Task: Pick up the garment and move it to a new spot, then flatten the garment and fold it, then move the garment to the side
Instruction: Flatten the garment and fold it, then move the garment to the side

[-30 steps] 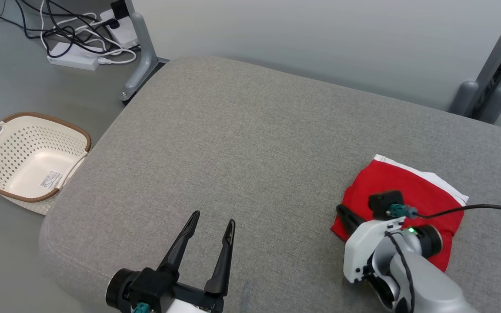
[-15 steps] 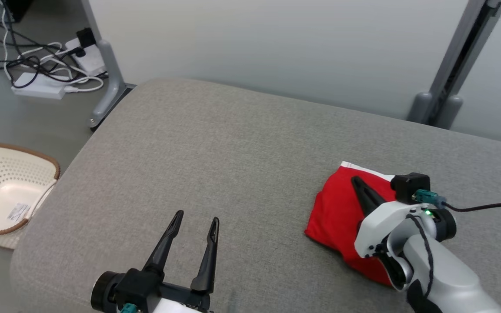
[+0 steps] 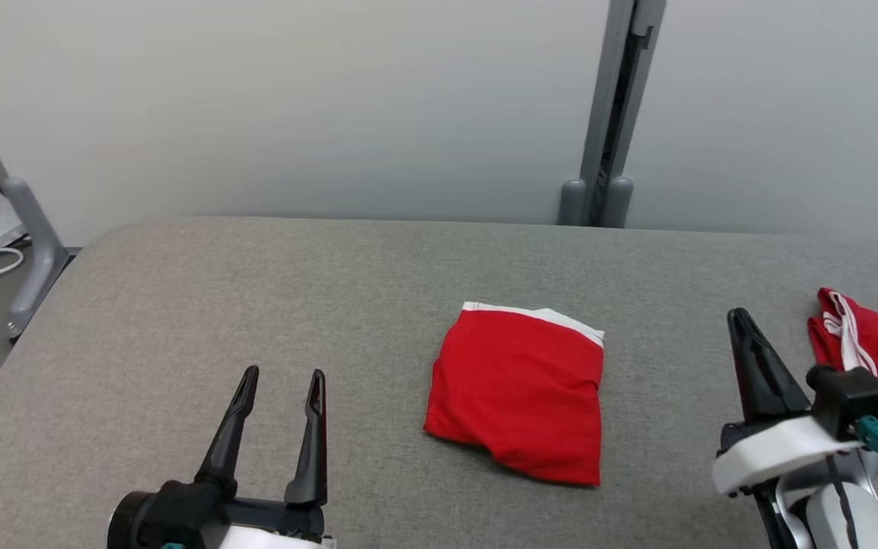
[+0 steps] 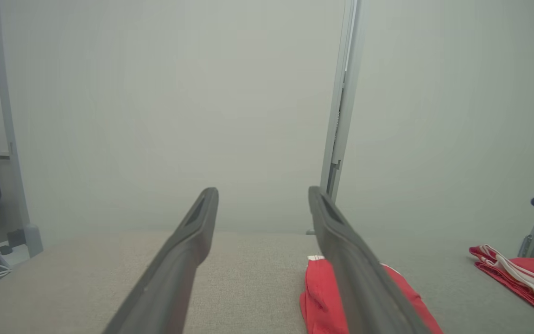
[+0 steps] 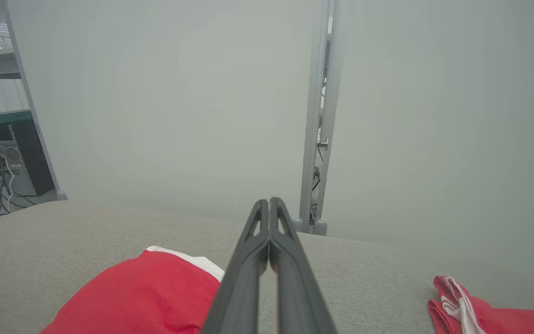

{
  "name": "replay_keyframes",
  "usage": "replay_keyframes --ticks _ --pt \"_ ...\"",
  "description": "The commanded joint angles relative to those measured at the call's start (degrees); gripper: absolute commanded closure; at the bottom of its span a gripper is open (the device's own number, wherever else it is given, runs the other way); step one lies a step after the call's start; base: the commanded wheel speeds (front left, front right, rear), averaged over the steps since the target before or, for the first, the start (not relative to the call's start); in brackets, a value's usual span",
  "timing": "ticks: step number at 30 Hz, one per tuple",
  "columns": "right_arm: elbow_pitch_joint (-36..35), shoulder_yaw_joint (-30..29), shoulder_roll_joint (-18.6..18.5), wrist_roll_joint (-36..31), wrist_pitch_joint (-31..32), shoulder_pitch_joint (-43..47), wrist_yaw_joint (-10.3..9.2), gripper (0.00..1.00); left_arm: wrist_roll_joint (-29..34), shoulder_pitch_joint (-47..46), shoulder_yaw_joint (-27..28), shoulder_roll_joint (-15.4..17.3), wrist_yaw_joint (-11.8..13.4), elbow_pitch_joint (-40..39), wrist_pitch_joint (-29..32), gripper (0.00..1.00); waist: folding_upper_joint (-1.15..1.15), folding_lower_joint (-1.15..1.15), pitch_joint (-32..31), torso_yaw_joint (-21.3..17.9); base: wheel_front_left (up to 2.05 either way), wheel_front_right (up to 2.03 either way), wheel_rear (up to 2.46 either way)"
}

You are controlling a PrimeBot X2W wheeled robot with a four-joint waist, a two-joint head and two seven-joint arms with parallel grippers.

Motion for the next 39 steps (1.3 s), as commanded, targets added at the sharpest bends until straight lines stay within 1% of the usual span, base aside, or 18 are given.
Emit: replay_keyframes --ticks 1,3,4,5,7,10,14,17,29,39 --pt "-1.1 -0.7 0.1 -0.7 -0.3 1.2 0.01 1.00 -0.2 0.9 0.5 0.2 0.2 -0.2 -0.2 0.00 0.00 0.00 -0.4 -1.5 0.00 0.00 0.00" --pt "-4.6 -3.6 1.3 -1.7 -0.3 4.8 0.00 1.00 0.1 1.2 1.0 0.2 0.0 -0.2 -0.2 0.00 0.00 0.00 -0.5 -2.6 0.00 0.00 0.00" --pt "-5.7 -4.7 1.8 -2.3 -0.3 6.3 0.00 0.68 0.2 1.6 1.2 0.2 0.0 -0.3 -0.2 0.00 0.00 0.00 -0.4 -3.0 0.00 0.00 0.00" --pt "-6.9 -5.7 2.3 -2.9 -0.3 7.6 0.01 0.00 0.4 2.0 1.4 0.2 -0.1 -0.3 -0.2 0.00 0.00 0.00 -0.4 -3.4 0.00 0.00 0.00" --pt "-8.5 -6.7 2.9 -4.6 -0.3 10.0 0.01 0.00 0.6 3.0 1.8 0.3 -0.3 -0.1 -0.2 0.00 0.00 0.00 -0.5 -4.1 0.00 0.00 0.00" --pt "-10.3 -8.3 3.1 -5.3 -0.3 12.8 0.00 0.00 0.9 4.1 2.3 0.2 -0.5 0.2 -0.2 0.00 0.00 0.00 -0.5 -4.6 0.00 0.00 0.00" --pt "-11.6 -8.8 3.3 -2.5 -0.3 14.7 0.01 0.00 1.5 5.4 2.8 0.2 -0.8 0.9 -0.2 0.00 0.00 0.00 -0.3 -4.8 0.00 0.00 0.00" --pt "-12.0 -8.6 3.3 -1.8 -0.3 15.4 0.01 0.00 1.6 5.1 2.9 0.2 -1.1 1.2 -0.2 0.00 0.00 0.00 -0.1 -4.6 0.00 0.00 0.00" --pt "-10.6 -9.3 3.3 -1.2 -0.3 15.9 0.01 0.00 1.5 5.3 2.0 0.2 -1.7 1.5 -0.2 0.00 0.00 0.00 -0.6 -3.2 0.00 0.00 0.00" --pt "-10.0 -9.6 3.3 -2.2 -0.3 16.4 0.01 0.00 1.0 5.4 1.4 0.2 -1.9 1.7 -0.2 0.00 0.00 0.00 -0.8 -2.0 0.00 0.00 0.00"
